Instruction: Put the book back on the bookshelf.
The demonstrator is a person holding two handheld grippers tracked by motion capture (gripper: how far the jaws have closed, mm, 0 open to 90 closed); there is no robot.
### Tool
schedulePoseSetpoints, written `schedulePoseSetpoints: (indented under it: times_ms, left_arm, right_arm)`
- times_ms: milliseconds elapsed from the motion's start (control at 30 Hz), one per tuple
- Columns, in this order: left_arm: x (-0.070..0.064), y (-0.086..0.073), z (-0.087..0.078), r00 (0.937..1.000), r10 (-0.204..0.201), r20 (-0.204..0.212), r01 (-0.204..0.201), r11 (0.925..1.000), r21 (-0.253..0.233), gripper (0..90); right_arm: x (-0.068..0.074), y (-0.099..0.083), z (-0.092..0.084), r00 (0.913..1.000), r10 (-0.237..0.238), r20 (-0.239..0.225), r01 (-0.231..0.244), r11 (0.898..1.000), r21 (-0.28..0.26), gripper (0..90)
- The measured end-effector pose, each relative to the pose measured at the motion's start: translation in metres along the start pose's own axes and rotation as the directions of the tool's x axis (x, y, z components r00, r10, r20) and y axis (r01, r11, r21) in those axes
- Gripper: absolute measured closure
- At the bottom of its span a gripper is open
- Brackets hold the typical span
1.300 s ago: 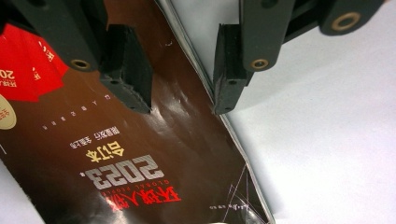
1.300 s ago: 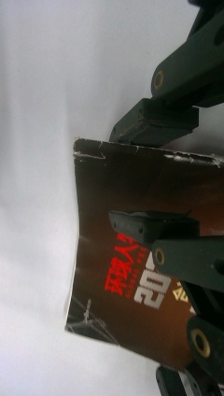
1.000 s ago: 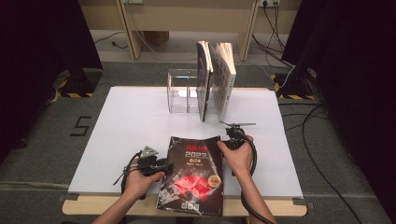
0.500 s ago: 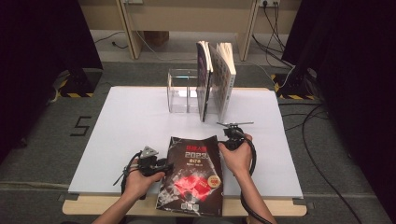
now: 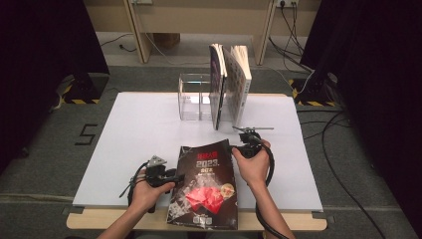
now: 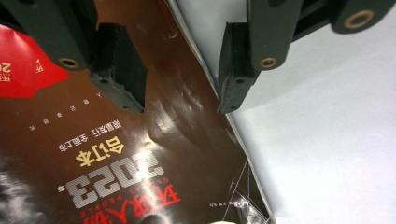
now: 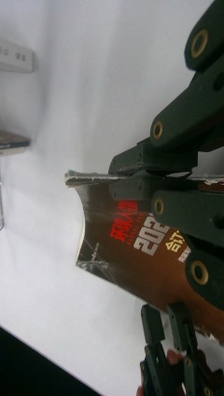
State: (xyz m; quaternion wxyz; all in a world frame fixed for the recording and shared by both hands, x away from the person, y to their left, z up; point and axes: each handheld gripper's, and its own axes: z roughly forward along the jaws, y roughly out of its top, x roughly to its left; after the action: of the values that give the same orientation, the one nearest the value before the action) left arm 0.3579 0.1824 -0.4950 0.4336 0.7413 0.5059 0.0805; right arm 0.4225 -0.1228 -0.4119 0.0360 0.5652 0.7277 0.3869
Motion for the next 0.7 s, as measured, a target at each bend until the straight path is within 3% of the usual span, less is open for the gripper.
schedulePoseSetpoints:
  times_ms: [467,700]
  left_arm:
    - [0.001,0.011,-0.015,0.9998,-0.018,0.003,0.018,0.9972,-0.072,43.1]
    - [0.002,0.013,-0.018,0.9997,-0.023,0.005,0.023,0.9965,-0.081,41.9]
  right_arm:
    - [0.021,0.014,-0.012,0.9988,-0.035,-0.035,0.031,0.996,-0.084,87.6]
    - [0.028,0.022,-0.020,0.9985,-0.047,-0.028,0.043,0.991,-0.129,87.6]
